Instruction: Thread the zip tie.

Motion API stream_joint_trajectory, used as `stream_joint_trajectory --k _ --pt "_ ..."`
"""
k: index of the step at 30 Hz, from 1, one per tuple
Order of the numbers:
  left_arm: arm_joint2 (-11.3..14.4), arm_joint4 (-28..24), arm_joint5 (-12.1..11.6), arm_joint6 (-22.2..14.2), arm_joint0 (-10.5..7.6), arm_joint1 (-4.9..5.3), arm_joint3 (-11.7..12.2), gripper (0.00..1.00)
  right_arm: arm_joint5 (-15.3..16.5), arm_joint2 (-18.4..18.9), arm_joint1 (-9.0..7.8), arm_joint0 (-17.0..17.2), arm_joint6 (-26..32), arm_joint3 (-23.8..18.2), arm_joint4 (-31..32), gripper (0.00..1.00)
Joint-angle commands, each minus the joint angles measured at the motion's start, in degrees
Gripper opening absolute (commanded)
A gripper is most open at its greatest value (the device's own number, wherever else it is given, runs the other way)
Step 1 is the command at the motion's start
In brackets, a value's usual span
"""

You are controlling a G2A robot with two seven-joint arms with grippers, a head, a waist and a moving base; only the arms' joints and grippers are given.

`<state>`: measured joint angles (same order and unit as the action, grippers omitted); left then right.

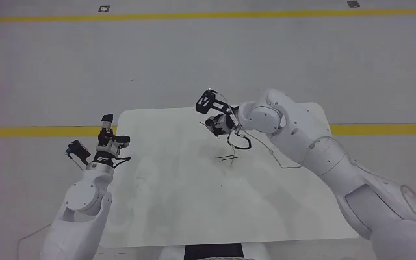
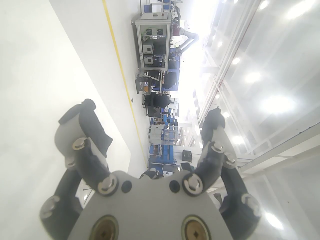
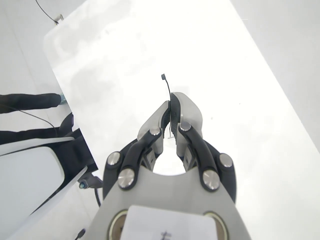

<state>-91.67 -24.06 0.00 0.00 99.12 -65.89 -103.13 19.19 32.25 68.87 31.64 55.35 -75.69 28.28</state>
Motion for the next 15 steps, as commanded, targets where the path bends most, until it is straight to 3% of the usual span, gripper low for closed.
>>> stream_joint_trajectory --k 1,10,14,15 --pt "0.00 0.00 0.00 0.00 0.00 0.00 0.00 1.00 -0.64 -0.49 1.15 -1.36 -2.24 2.10 -1.33 0.00" --pt "0.00 0.00 0.00 0.00 0.00 0.00 0.00 1.00 -4.05 -4.64 8.57 -8.47 -8.65 14.67 -9.69 0.00" --pt "0.00 0.00 0.00 0.00 0.00 0.00 0.00 1.00 -3.78 -6.70 12.49 -10.85 -10.31 20.62 -13.98 0.00" --pt "0.00 0.00 0.00 0.00 0.00 0.00 0.00 1.00 -3.72 -6.81 12.79 -10.97 -10.52 21.09 -14.36 0.00"
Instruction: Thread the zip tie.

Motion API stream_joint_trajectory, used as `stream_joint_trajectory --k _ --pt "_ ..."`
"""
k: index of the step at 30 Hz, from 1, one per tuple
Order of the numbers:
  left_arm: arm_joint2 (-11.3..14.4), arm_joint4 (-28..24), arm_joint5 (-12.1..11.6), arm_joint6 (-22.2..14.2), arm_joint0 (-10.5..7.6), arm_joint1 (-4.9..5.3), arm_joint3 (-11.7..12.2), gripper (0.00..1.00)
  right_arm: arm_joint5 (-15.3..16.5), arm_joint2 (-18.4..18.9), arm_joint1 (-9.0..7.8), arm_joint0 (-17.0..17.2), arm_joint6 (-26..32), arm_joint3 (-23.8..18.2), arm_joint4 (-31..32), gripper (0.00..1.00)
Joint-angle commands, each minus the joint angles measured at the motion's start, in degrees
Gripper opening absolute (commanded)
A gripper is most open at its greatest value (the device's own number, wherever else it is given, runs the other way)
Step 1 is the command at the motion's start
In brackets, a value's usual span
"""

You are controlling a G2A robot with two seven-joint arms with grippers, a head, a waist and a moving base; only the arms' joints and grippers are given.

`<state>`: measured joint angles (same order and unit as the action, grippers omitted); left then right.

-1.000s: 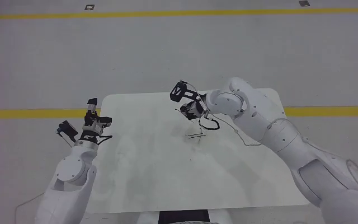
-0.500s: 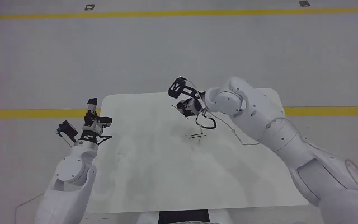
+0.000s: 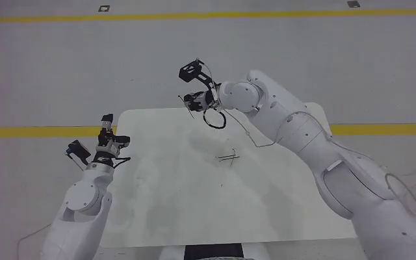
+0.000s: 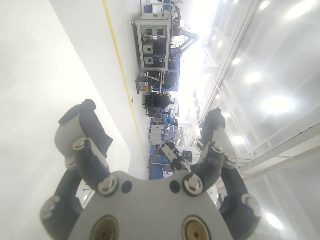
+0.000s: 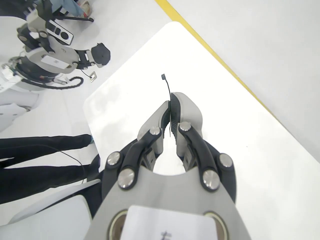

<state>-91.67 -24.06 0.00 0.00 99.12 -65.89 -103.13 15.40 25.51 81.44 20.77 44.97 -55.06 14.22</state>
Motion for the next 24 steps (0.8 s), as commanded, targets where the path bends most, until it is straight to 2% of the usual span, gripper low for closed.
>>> stream_joint_trajectory --k 1,16,18,24 --pt "0.00 0.00 0.00 0.00 0.00 0.00 0.00 1.00 0.06 -0.07 0.22 -0.10 -0.14 0.46 -0.31 0.00" --pt "0.00 0.00 0.00 0.00 0.00 0.00 0.00 1.00 -0.13 -0.04 0.21 0.10 -0.42 0.48 -0.22 0.00" --pt "0.00 0.00 0.00 0.00 0.00 0.00 0.00 1.00 -1.88 1.24 0.16 1.12 -2.76 0.81 -0.91 0.00" --pt "0.00 0.00 0.00 0.00 0.00 0.00 0.00 1.00 -6.78 4.63 0.56 2.55 -4.15 2.47 -5.58 0.00"
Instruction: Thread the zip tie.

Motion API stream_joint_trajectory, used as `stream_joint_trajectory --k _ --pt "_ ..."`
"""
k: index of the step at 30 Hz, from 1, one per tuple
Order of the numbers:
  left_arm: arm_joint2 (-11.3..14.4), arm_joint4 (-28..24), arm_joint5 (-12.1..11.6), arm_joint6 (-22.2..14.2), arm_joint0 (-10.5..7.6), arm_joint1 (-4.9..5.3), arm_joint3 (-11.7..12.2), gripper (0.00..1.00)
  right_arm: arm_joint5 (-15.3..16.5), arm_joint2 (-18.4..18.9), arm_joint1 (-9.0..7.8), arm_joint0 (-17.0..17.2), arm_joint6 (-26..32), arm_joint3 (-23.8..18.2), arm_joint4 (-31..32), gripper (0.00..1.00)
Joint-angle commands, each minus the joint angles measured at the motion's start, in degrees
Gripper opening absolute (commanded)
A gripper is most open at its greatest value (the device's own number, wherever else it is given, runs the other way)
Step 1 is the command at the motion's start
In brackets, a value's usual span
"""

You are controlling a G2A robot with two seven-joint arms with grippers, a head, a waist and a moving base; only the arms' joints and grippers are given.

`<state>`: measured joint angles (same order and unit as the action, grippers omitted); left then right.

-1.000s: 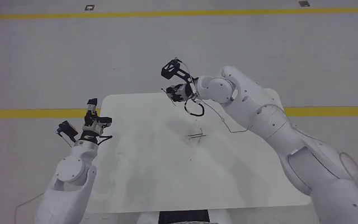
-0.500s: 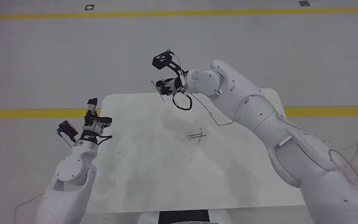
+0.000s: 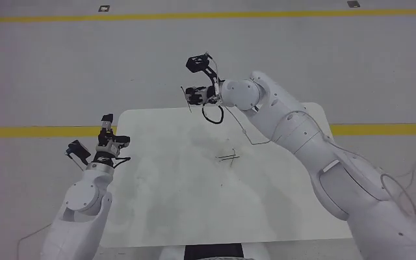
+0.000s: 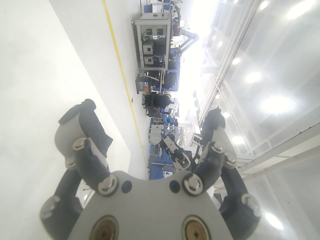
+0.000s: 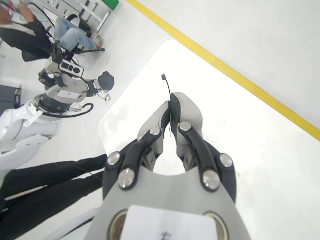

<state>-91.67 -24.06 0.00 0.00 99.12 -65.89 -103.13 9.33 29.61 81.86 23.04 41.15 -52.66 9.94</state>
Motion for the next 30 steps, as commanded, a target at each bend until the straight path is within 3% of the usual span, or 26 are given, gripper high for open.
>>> stream_joint_trajectory --k 1,10,30 --pt "0.00 0.00 0.00 0.00 0.00 0.00 0.00 1.00 -0.95 0.96 0.29 0.53 -0.35 0.22 -2.34 0.00" --pt "0.00 0.00 0.00 0.00 0.00 0.00 0.00 1.00 -3.58 5.16 2.30 1.74 1.20 6.84 -15.15 0.00" --pt "0.00 0.00 0.00 0.00 0.00 0.00 0.00 1.00 -3.37 5.27 2.70 1.50 1.73 8.04 -15.90 0.00"
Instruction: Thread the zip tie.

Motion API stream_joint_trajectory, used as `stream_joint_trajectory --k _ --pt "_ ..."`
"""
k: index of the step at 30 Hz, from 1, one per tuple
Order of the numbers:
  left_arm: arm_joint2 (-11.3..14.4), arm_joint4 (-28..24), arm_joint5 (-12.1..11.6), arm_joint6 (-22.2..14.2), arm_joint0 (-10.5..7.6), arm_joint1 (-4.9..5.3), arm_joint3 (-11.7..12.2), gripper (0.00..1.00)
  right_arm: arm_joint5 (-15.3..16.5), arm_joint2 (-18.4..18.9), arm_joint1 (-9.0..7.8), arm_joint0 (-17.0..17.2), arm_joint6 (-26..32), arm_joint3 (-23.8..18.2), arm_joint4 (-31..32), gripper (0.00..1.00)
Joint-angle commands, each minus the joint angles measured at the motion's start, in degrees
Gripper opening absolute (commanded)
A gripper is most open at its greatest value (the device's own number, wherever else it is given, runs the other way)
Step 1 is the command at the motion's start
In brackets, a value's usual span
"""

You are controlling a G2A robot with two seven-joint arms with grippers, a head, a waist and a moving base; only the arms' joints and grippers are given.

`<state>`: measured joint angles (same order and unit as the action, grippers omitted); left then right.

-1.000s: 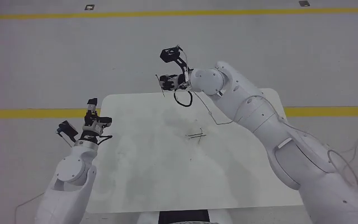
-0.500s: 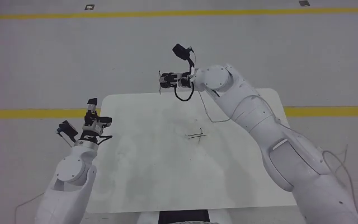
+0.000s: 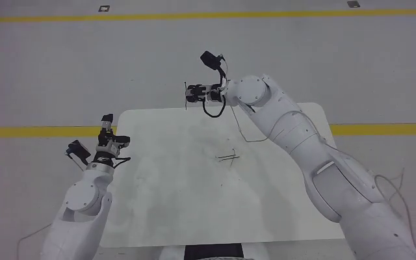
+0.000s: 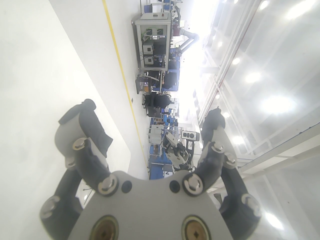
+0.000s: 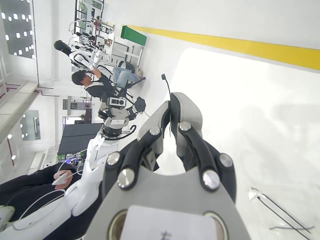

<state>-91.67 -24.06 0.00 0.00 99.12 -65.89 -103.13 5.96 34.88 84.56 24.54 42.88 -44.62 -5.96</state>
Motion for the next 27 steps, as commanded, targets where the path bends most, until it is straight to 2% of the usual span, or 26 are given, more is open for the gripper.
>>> stream_joint_trajectory --k 1,9,19,22,27 --pt "0.00 0.00 0.00 0.00 0.00 0.00 0.00 1.00 0.00 0.00 0.00 0.00 0.00 0.00 0.00 0.00" --pt "0.00 0.00 0.00 0.00 0.00 0.00 0.00 1.00 -0.35 0.01 -0.02 0.40 -0.52 0.00 0.27 0.00" --pt "0.00 0.00 0.00 0.00 0.00 0.00 0.00 1.00 -13.06 -0.23 0.71 -0.06 4.45 1.08 2.92 0.00" --pt "0.00 0.00 0.00 0.00 0.00 0.00 0.00 1.00 -15.18 -0.42 1.20 -0.38 5.45 1.54 3.16 0.00" --pt "0.00 0.00 0.00 0.00 0.00 0.00 0.00 1.00 -15.24 -0.72 1.48 -0.57 6.34 1.90 3.68 0.00"
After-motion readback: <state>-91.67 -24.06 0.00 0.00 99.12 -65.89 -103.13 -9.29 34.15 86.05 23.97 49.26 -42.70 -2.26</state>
